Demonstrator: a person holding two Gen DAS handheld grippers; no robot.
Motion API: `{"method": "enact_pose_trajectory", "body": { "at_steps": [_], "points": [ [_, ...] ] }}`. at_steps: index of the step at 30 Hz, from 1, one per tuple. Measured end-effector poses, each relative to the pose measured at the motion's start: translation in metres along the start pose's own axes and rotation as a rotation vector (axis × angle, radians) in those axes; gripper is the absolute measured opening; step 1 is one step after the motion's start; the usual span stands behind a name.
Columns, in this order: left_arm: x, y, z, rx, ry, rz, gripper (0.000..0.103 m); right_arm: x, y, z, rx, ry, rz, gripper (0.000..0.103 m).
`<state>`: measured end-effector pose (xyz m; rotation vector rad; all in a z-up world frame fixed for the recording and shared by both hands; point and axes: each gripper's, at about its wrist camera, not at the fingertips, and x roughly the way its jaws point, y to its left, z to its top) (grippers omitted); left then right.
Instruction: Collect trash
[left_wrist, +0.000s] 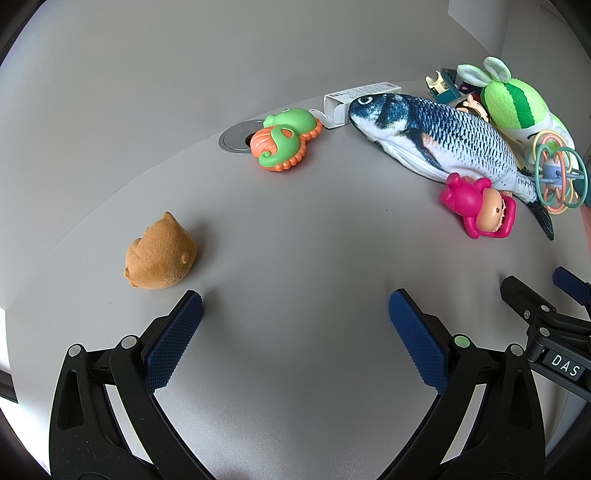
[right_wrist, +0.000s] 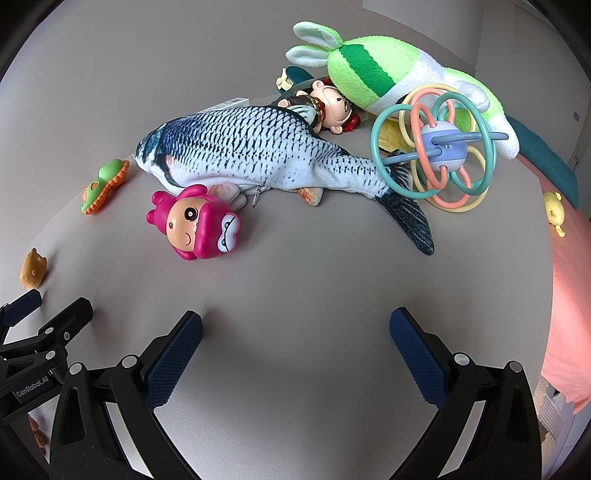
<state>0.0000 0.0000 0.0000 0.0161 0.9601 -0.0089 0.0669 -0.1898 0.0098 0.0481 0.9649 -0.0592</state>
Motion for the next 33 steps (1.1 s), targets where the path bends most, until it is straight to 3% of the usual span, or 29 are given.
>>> {"method": "enact_pose_trajectory", "body": {
  "at_steps": [21,27,33],
  "points": [
    [0.0,0.0,0.0,-0.006,0.0,0.003,0.097,0.0,0.001,0.0,0.007,0.0,-0.006,0.101],
    [-0.008,0.002,0.004,-0.011,0.037,-0.035,0.097,-0.004,0.0,0.0,-0.036,-0.002,0.044,0.101],
    [-0.038,-0.002,0.02,-0.038,-0.038,-0.028,0.097,-0.042,-0.022,-0.001,-0.084,-0.054,0.075,0.101]
  ]
}}
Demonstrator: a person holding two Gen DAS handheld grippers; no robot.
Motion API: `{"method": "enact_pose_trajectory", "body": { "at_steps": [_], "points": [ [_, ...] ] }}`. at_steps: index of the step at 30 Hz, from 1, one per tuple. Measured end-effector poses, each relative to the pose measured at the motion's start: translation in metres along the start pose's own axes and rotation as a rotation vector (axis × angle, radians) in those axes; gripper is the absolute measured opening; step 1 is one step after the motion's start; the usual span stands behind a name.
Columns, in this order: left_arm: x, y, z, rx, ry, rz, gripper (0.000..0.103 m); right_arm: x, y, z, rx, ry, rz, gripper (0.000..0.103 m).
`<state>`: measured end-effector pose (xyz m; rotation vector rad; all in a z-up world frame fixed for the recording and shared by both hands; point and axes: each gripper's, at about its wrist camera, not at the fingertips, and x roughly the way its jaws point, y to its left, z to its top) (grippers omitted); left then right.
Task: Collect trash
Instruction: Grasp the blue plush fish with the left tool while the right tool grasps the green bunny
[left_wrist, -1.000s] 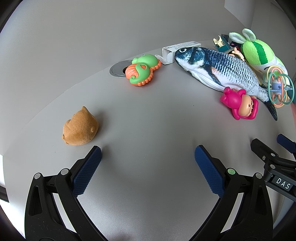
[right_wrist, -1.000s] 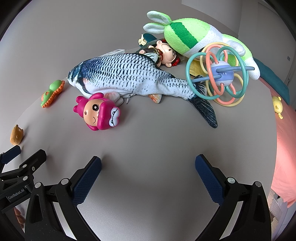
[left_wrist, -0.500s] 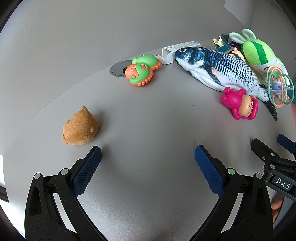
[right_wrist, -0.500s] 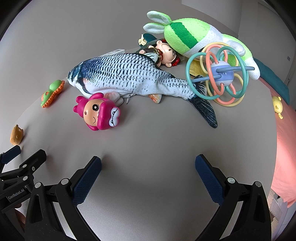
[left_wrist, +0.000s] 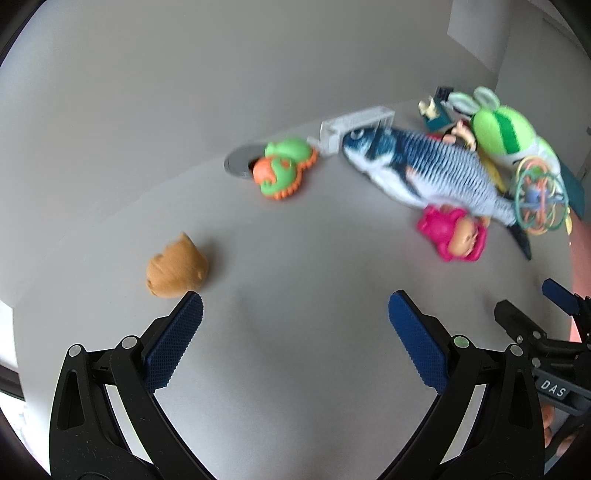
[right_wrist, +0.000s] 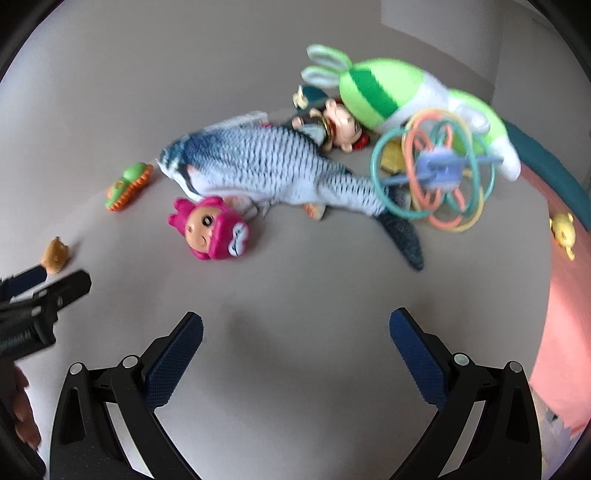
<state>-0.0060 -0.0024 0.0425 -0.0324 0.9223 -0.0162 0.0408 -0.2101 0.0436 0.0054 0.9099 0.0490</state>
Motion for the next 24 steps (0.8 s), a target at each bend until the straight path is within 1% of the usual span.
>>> {"method": "enact_pose_trajectory", "body": {
  "at_steps": [3,5,9,12,14,18,21,24],
  "points": [
    [-0.012,-0.014,0.009,-0.007,-0.01,-0.02,0.097,-0.016,-0.008,0.007,-0.018,-0.021,0.012,0.101],
    [-0.019,-0.021,0.018,0.001,-0.014,-0.017,0.097,-0.028,-0.017,0.013,-0.028,-0.047,0.009,0.101],
    [-0.021,-0.048,0.037,0.01,-0.003,-0.015,0.097,-0.05,-0.043,0.035,-0.027,-0.098,-0.008,0.101],
    [-0.015,-0.07,0.054,0.0,0.017,-0.024,0.097,-0.057,-0.064,0.057,-0.026,-0.124,-0.033,0.101],
    [-0.007,-0.08,0.069,-0.023,0.035,-0.037,0.097,-0.054,-0.073,0.076,-0.032,-0.131,-0.052,0.101],
    [0.013,-0.092,0.087,-0.077,0.087,-0.049,0.097,-0.043,-0.092,0.115,-0.054,-0.129,-0.073,0.101],
    [0.036,-0.102,0.099,-0.117,0.139,-0.049,0.097,-0.029,-0.094,0.139,-0.111,-0.135,-0.102,0.101],
    [0.055,-0.107,0.105,-0.148,0.176,-0.03,0.097,-0.014,-0.089,0.159,-0.178,-0.137,-0.116,0.101]
  ]
}}
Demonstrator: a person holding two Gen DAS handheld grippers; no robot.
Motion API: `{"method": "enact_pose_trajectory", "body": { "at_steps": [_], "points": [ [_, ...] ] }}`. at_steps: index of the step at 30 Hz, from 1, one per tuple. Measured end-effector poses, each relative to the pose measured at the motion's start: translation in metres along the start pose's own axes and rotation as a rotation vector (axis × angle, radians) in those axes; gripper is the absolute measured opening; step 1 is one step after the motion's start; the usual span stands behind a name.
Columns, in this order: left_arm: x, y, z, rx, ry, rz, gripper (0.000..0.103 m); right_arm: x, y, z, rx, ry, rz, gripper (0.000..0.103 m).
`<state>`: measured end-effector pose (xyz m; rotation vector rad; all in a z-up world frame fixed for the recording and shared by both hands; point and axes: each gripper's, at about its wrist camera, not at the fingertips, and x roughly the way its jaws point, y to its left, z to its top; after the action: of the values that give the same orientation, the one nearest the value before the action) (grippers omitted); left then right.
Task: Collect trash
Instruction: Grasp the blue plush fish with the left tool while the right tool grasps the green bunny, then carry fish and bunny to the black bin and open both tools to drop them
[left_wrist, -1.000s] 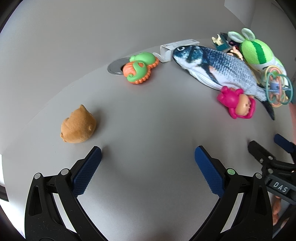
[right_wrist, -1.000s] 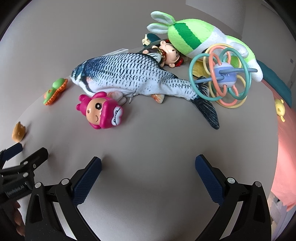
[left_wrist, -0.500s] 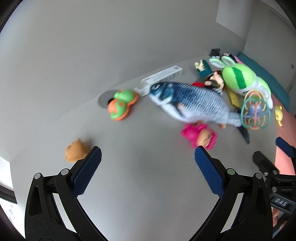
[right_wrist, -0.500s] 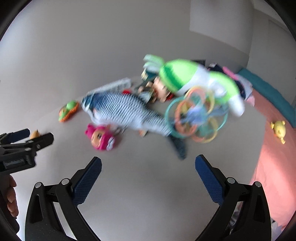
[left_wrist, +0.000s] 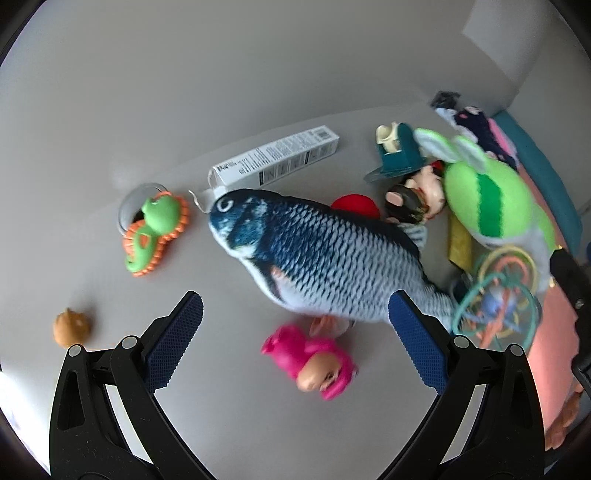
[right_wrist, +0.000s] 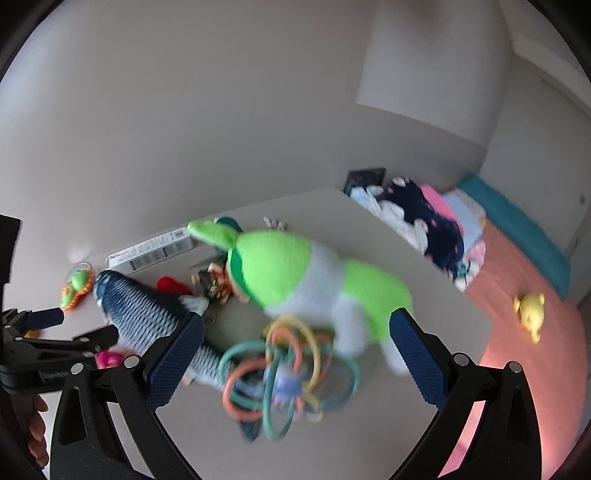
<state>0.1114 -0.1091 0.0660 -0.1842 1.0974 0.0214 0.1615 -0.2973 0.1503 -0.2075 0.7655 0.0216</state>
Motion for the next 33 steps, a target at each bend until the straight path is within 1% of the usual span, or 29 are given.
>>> {"method": "enact_pose_trajectory", "body": {
  "at_steps": [2,6,8,10,11,12,13,14,16,17,18,19,22,25,29,31,33],
  "points": [
    [0.012,-0.002,0.006,-0.026,0.018,0.005,0.097,0.011,0.004,0.009,-0.04,0.003,0.002,0.1],
    [0.031,0.0,0.012,-0.074,0.044,-0.007,0.097,0.038,0.011,0.022,-0.1,0.021,0.0,0.095],
    [0.037,0.0,0.014,-0.087,0.049,-0.019,0.097,0.051,0.014,0.024,-0.117,0.04,-0.002,0.09],
    [0.041,0.0,0.015,-0.089,0.04,-0.029,0.097,0.063,0.018,0.027,-0.142,0.062,-0.007,0.078],
    [0.042,0.001,0.016,-0.087,0.034,-0.033,0.097,0.069,0.018,0.027,-0.147,0.076,0.004,0.076],
    [0.042,0.001,0.016,-0.085,0.03,-0.042,0.092,0.074,0.017,0.028,-0.146,0.092,0.02,0.068],
    [0.044,0.001,0.017,-0.08,0.03,-0.062,0.081,0.079,0.017,0.029,-0.142,0.106,0.022,0.062],
    [0.046,0.001,0.018,-0.075,0.031,-0.071,0.079,0.084,0.016,0.029,-0.142,0.122,0.025,0.058],
    [0.046,0.0,0.021,-0.056,0.005,-0.077,0.058,0.097,0.011,0.03,-0.126,0.161,0.04,0.038],
    [0.043,0.001,0.022,-0.049,-0.009,-0.088,0.053,0.101,0.008,0.03,-0.107,0.167,0.046,0.035],
    [0.041,0.003,0.023,-0.052,-0.019,-0.102,0.043,0.101,0.004,0.031,-0.087,0.158,0.042,0.031],
    [0.037,0.004,0.026,-0.055,-0.029,-0.126,0.035,0.1,-0.001,0.032,-0.067,0.142,0.029,0.03],
    [0.021,0.009,0.03,-0.05,-0.067,-0.178,0.029,0.091,-0.017,0.037,-0.01,0.089,0.016,0.027],
    [-0.001,0.007,0.032,-0.035,-0.122,-0.192,0.027,0.073,-0.039,0.047,0.033,0.036,0.004,0.027],
    [-0.04,0.008,0.036,-0.028,-0.21,-0.2,0.027,0.043,-0.066,0.058,0.072,-0.031,-0.039,0.027],
    [-0.059,0.009,0.037,-0.03,-0.25,-0.199,0.027,0.021,-0.083,0.06,0.108,-0.065,-0.047,0.027],
    [-0.077,0.009,0.035,-0.033,-0.278,-0.215,0.027,-0.002,-0.102,0.058,0.151,-0.087,-0.044,0.027]
  ]
}}
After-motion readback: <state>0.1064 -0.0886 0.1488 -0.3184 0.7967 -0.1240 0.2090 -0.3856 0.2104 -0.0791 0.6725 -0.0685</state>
